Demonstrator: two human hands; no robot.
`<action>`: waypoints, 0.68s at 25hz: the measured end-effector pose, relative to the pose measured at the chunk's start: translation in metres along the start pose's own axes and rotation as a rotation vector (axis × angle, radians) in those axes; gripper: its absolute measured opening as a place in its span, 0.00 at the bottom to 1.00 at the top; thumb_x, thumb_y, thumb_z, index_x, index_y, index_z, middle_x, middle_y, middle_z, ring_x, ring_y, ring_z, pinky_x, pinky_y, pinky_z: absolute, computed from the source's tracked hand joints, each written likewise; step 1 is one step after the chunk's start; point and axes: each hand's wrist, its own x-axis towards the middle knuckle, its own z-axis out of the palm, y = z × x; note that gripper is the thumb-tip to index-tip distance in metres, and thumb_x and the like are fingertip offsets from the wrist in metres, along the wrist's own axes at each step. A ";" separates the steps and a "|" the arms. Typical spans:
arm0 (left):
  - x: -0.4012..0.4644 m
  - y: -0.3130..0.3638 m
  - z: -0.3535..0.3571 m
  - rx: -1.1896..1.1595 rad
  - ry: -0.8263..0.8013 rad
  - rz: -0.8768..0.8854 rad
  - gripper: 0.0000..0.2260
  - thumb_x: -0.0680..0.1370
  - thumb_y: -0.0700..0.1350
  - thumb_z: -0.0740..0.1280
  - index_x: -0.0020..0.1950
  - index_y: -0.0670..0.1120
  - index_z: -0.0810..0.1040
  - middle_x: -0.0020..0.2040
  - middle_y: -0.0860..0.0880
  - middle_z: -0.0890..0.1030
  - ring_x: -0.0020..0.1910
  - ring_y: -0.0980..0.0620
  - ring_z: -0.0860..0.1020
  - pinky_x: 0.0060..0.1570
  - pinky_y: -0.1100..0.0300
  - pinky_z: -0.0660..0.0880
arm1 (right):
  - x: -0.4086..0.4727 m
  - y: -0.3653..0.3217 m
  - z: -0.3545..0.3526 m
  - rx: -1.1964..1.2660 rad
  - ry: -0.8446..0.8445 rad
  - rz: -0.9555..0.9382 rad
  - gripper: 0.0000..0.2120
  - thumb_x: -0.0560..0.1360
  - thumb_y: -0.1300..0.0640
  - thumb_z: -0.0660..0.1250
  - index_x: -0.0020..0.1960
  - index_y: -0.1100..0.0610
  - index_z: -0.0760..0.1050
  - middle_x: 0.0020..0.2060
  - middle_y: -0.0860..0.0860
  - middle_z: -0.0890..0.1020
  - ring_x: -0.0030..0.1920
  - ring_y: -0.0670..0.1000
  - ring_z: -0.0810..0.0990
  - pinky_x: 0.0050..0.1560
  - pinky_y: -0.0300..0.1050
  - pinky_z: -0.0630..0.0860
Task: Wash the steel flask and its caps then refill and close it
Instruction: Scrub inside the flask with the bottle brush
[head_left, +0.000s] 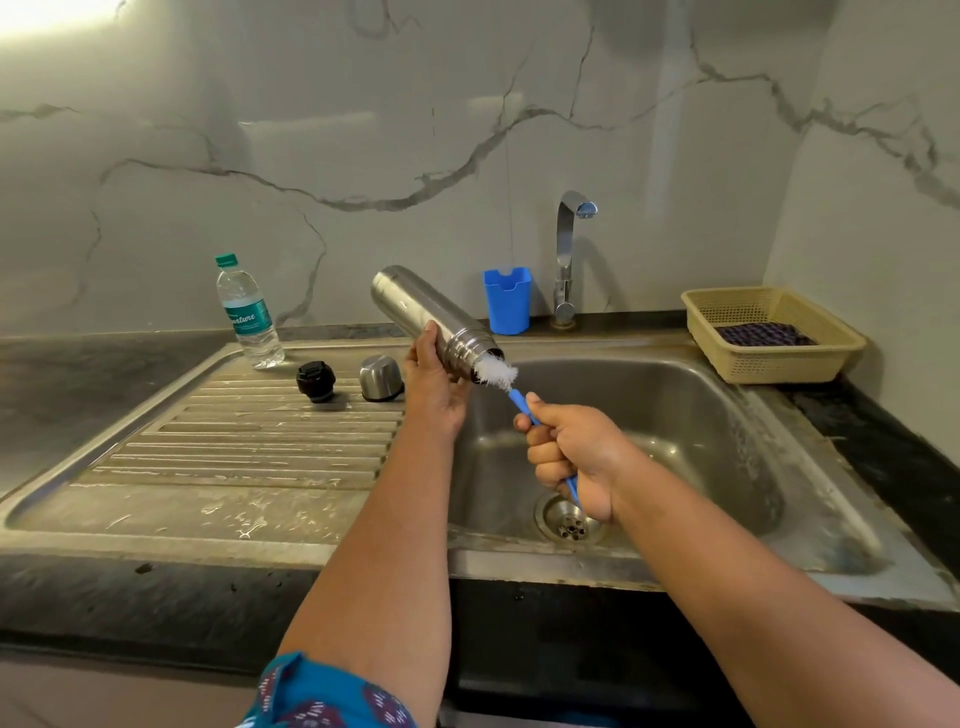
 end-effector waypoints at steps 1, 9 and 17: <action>-0.006 0.000 -0.001 0.035 -0.018 -0.019 0.31 0.74 0.52 0.73 0.72 0.42 0.67 0.66 0.37 0.77 0.56 0.44 0.81 0.47 0.51 0.82 | 0.001 0.001 0.001 0.008 0.003 0.007 0.16 0.83 0.51 0.56 0.41 0.58 0.69 0.22 0.45 0.62 0.19 0.41 0.56 0.17 0.33 0.53; -0.042 0.020 0.022 0.415 -0.133 -0.066 0.25 0.76 0.63 0.67 0.61 0.44 0.74 0.49 0.46 0.82 0.47 0.51 0.81 0.50 0.57 0.79 | 0.008 0.012 -0.007 -1.052 0.455 -0.499 0.18 0.83 0.50 0.55 0.40 0.58 0.73 0.34 0.50 0.75 0.34 0.51 0.72 0.34 0.43 0.64; -0.041 0.014 0.010 0.210 -0.371 -0.142 0.31 0.69 0.55 0.76 0.66 0.40 0.72 0.57 0.41 0.80 0.54 0.47 0.81 0.61 0.51 0.77 | 0.004 -0.004 -0.011 -0.059 -0.106 0.029 0.17 0.83 0.51 0.54 0.38 0.57 0.69 0.24 0.46 0.61 0.19 0.44 0.60 0.18 0.35 0.54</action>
